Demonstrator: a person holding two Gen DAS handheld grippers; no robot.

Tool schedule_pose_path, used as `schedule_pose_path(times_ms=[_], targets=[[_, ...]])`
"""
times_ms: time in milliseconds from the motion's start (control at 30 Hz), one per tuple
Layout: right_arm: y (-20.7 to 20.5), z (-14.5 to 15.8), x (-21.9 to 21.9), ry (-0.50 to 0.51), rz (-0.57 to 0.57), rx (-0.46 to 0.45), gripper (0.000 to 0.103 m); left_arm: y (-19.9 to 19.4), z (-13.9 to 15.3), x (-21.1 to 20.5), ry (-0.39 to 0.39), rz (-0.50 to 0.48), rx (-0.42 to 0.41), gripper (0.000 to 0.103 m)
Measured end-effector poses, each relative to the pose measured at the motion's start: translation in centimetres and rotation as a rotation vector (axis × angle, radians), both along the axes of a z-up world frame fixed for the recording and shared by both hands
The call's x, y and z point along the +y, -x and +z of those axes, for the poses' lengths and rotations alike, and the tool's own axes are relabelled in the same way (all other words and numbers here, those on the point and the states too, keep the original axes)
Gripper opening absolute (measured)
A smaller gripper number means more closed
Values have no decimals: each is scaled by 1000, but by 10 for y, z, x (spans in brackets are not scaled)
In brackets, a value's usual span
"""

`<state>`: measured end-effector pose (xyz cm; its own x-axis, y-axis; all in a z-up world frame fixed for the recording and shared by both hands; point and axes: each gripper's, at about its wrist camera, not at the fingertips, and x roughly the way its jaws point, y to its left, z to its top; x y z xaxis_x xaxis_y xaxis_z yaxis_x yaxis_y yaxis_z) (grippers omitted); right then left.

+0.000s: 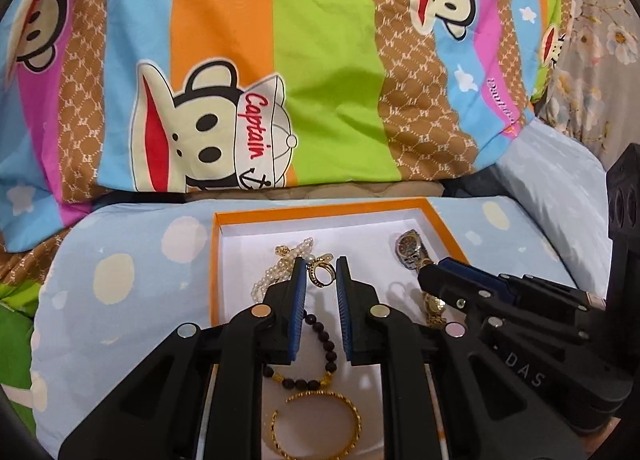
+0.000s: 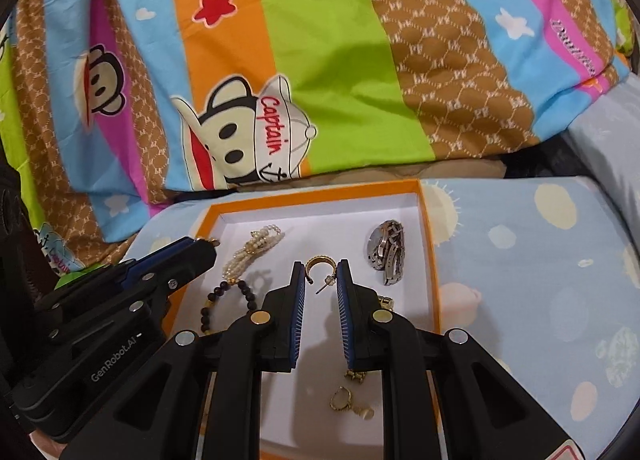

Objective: Organize jewelry
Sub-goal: 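Open both tools to release the earrings into the orange box, then move both tools back to the remaining hoop earring and silver ring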

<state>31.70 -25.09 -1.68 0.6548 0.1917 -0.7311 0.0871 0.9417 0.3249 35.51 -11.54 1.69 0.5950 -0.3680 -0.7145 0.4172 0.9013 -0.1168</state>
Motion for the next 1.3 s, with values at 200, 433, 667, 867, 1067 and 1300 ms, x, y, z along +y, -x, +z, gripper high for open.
schedule_pose_path(times_ms=[200, 433, 667, 867, 1067, 1300], targets=[[-8, -11, 4, 7, 21, 12, 15, -3, -6, -8, -19, -16, -14, 15], [-5, -9, 0, 23, -2, -10, 16, -6, -6, -4, 20, 10, 2, 24], [18, 21, -14, 3, -27, -76, 18, 13, 24, 22, 86, 58, -35, 43], [80, 64, -13, 22, -22, -164, 19, 59, 50, 52, 102, 55, -76, 45], [167, 81, 0, 64, -16, -198, 27, 129, 50, 84, 85, 42, -69, 55], [251, 50, 32, 85, 4, -158, 38, 205, 12, 109, 27, 74, -48, 55]])
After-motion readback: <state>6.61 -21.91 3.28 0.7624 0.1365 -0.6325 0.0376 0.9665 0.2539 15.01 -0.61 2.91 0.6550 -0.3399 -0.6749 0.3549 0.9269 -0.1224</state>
